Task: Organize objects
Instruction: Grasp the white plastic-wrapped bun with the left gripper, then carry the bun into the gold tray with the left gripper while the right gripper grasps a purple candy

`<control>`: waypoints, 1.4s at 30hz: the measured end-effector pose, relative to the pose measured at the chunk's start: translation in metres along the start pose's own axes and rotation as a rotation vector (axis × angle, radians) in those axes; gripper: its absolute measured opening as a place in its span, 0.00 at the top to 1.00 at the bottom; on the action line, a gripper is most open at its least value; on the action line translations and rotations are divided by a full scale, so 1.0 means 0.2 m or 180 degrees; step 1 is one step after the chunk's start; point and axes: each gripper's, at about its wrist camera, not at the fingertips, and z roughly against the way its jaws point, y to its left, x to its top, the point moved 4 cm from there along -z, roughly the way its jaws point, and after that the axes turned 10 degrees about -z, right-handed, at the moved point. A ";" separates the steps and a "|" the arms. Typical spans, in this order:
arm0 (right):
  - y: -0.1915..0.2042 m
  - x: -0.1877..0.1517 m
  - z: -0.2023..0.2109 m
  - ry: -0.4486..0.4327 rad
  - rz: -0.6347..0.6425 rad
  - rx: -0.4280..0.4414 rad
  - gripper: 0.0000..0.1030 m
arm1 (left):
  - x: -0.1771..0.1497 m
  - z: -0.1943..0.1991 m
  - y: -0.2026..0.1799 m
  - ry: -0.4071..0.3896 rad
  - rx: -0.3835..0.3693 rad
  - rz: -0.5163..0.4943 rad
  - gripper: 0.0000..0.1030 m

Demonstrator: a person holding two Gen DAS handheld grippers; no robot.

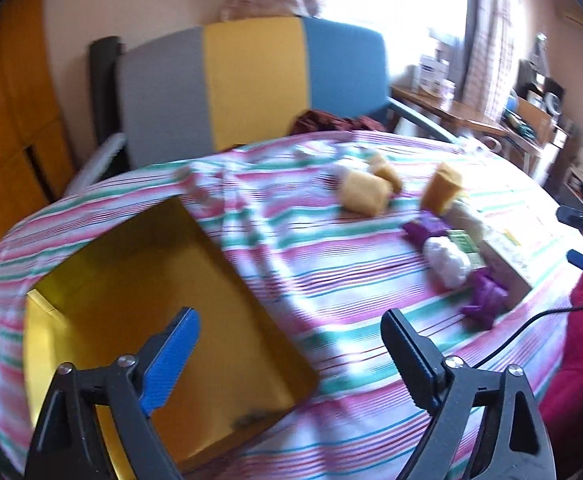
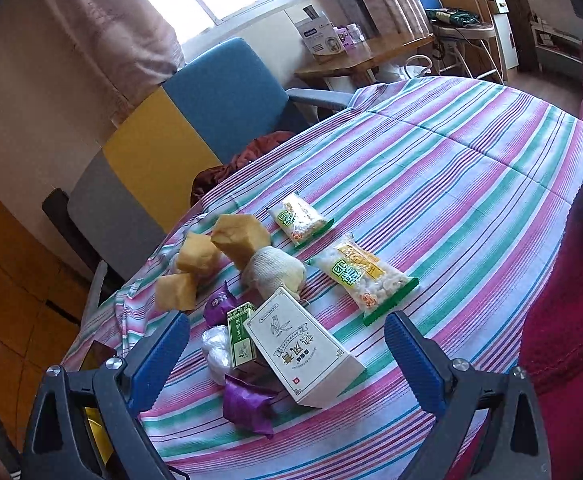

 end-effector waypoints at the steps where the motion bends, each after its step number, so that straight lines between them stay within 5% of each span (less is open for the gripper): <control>1: 0.01 0.00 0.00 0.0001 0.0019 0.0007 0.03 | 0.03 -0.04 -0.04 0.0016 -0.0054 -0.0046 0.13; 8: 0.00 0.00 -0.01 0.0020 0.0094 0.0035 0.03 | 0.20 -0.31 -0.31 0.0186 -0.0506 -0.0206 0.17; 12: 0.01 0.00 -0.01 0.0033 0.0109 0.0055 0.03 | 0.26 -0.45 -0.44 0.0260 -0.0761 -0.0237 0.28; 21: 0.02 0.00 -0.03 0.0077 0.0131 0.0095 0.03 | 0.30 -0.73 -0.60 0.0477 -0.1211 0.0135 0.34; 24: 0.02 0.00 -0.03 0.0081 0.0126 0.0104 0.03 | 0.29 -0.84 -0.64 0.0591 -0.1324 0.0237 0.44; 26: 0.01 0.00 -0.03 0.0085 0.0126 0.0104 0.03 | 0.29 -0.85 -0.65 0.0485 -0.1269 0.0178 0.53; 27: 0.01 0.00 -0.03 0.0086 0.0127 0.0105 0.03 | 0.29 -0.85 -0.66 0.0510 -0.1294 0.0151 0.66; 35: 0.03 0.00 -0.03 0.0101 0.0189 0.0107 0.04 | 0.10 -0.71 -0.56 0.0456 -0.1041 -0.0050 0.66; 42: 0.08 -0.05 -0.05 0.0216 0.0394 0.0123 0.17 | -0.10 -0.53 -0.50 0.0371 -0.0802 -0.0396 0.67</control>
